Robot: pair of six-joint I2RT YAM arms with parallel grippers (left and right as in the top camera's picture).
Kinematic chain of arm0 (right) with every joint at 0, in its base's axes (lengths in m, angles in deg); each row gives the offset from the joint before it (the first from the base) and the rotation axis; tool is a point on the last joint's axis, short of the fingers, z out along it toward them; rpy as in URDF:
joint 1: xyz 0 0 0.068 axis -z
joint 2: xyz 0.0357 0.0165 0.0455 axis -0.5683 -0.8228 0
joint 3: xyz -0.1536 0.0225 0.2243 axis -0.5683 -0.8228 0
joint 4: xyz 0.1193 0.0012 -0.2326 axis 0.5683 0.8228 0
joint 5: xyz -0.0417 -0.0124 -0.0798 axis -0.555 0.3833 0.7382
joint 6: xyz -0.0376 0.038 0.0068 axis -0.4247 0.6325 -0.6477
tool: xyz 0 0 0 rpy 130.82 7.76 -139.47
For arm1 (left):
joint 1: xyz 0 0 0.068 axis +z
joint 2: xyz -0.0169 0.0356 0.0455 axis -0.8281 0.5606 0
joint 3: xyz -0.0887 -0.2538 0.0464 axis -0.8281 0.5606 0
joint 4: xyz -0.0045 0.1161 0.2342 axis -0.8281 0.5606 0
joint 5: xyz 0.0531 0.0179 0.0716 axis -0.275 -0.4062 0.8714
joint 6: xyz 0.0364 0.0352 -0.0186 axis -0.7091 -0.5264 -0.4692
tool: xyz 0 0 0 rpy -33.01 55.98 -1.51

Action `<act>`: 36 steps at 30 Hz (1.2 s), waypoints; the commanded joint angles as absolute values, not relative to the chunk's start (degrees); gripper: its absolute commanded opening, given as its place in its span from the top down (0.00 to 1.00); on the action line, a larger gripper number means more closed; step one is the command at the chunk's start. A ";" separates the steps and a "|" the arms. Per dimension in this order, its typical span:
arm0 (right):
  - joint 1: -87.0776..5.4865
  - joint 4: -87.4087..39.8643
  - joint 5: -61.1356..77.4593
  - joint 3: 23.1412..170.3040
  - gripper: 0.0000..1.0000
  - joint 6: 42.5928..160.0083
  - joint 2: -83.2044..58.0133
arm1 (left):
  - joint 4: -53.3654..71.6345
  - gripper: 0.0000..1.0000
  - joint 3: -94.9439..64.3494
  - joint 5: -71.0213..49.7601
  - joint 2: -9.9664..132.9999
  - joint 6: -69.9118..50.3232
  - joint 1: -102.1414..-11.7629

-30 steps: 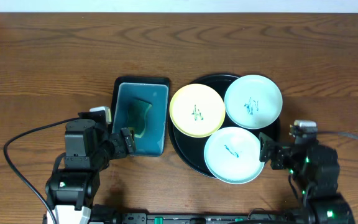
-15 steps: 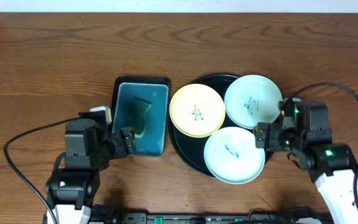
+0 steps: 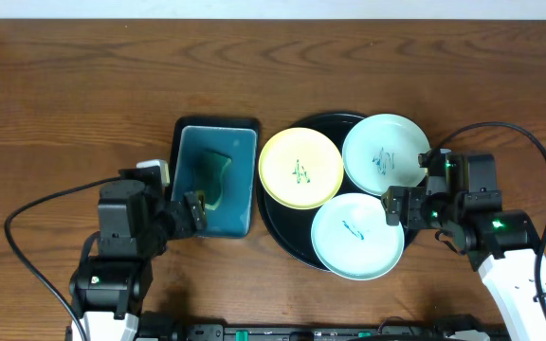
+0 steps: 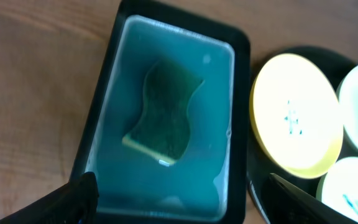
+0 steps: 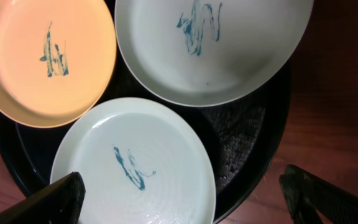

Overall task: Clean dirty plates on tray and stack at the side
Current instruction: 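Lower the left gripper into the water and grasp the green sponge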

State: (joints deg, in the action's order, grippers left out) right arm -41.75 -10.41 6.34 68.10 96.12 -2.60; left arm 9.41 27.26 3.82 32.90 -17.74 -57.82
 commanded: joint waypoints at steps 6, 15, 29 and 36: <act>-42.23 -10.30 5.59 69.13 0.01 95.51 -2.97 | 6.59 0.15 21.49 3.69 39.17 -18.09 -57.49; -42.23 -10.34 5.62 69.13 0.02 95.51 -2.97 | 10.92 0.16 7.32 4.98 59.82 -25.13 -61.16; -42.23 -10.47 5.62 69.13 0.04 95.51 -2.97 | 10.87 0.27 5.84 8.43 77.90 -25.21 -62.82; -42.23 -10.45 5.62 69.13 0.04 95.51 -2.97 | 10.24 0.28 5.86 8.45 83.06 -25.21 -63.63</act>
State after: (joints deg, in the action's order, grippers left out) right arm -41.75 -10.41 5.88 68.10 96.12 -2.86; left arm 10.44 6.87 8.17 81.46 -24.69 -63.19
